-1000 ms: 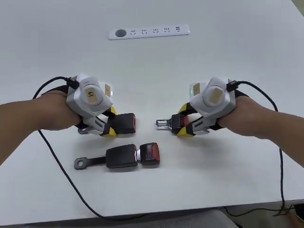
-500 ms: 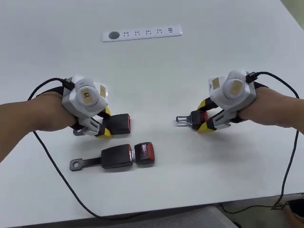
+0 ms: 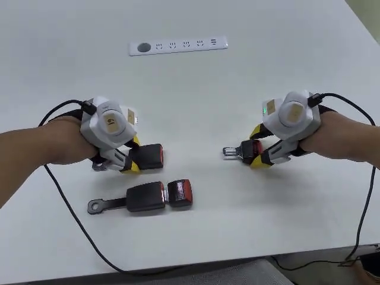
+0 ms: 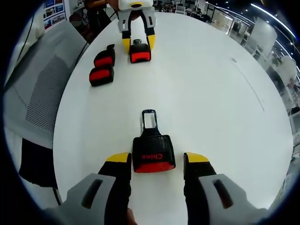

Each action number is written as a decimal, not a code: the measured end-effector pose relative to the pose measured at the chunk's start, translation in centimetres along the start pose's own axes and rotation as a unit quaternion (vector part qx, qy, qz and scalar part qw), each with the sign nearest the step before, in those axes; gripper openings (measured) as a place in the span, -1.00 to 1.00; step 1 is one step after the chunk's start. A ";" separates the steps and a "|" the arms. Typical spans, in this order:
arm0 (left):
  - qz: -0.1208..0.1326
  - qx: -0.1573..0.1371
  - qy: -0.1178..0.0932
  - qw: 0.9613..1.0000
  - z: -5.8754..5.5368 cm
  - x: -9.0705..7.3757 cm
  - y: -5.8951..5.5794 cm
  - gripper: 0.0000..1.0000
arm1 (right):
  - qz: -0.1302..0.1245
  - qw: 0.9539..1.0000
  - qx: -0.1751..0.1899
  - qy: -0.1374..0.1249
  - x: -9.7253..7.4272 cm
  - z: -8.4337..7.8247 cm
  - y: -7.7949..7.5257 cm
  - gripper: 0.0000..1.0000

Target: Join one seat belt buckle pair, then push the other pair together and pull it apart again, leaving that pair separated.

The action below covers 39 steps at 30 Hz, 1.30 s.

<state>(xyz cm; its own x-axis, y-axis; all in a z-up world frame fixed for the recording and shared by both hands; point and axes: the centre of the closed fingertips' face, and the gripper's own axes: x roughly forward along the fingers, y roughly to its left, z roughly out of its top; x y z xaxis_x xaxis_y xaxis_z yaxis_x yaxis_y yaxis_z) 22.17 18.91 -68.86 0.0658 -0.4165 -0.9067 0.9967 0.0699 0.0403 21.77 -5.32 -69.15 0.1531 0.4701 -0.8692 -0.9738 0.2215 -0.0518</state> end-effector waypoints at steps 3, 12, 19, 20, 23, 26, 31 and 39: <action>0.009 0.004 -0.001 1.000 -0.3 -0.3 -0.1 -0.21 | -0.010 1.000 0.023 -0.011 -0.6 0.1 0.4 -0.11; 0.039 -0.048 -0.040 0.997 0.5 -3.2 -1.6 0.01 | -0.049 0.995 0.060 -0.060 -2.8 2.0 2.7 0.03; 0.072 -0.109 -0.088 0.988 0.5 -5.3 -3.9 0.23 | -0.057 0.987 0.107 -0.109 -3.9 4.1 5.6 0.27; 0.075 -0.112 -0.088 0.987 0.4 -5.6 -4.5 0.26 | -0.060 0.986 0.107 -0.110 -4.1 4.3 6.1 0.30; 0.083 -0.127 -0.094 0.984 0.2 -5.8 -6.0 0.44 | -0.072 0.983 0.116 -0.120 -4.4 4.6 6.8 0.46; 0.086 -0.142 -0.097 0.981 -0.8 -6.0 -7.2 0.50 | -0.083 0.980 0.126 -0.129 -4.9 5.1 7.4 0.56; 0.110 -0.173 -0.117 0.972 -2.2 -7.1 -7.9 0.63 | -0.086 0.977 0.137 -0.137 -5.3 5.1 8.5 0.67; 0.137 -0.222 -0.133 0.956 -5.6 -8.7 -9.7 0.86 | -0.100 0.972 0.155 -0.145 -6.2 3.9 8.7 0.77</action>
<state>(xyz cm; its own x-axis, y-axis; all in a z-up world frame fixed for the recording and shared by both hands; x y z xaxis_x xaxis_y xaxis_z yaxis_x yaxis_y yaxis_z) 11.64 26.91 -63.72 0.3896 -0.5393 -0.7466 0.8266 0.5623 0.0252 12.98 -2.92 -62.32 0.4195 0.6014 -0.6799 -0.8284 0.5599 -0.0158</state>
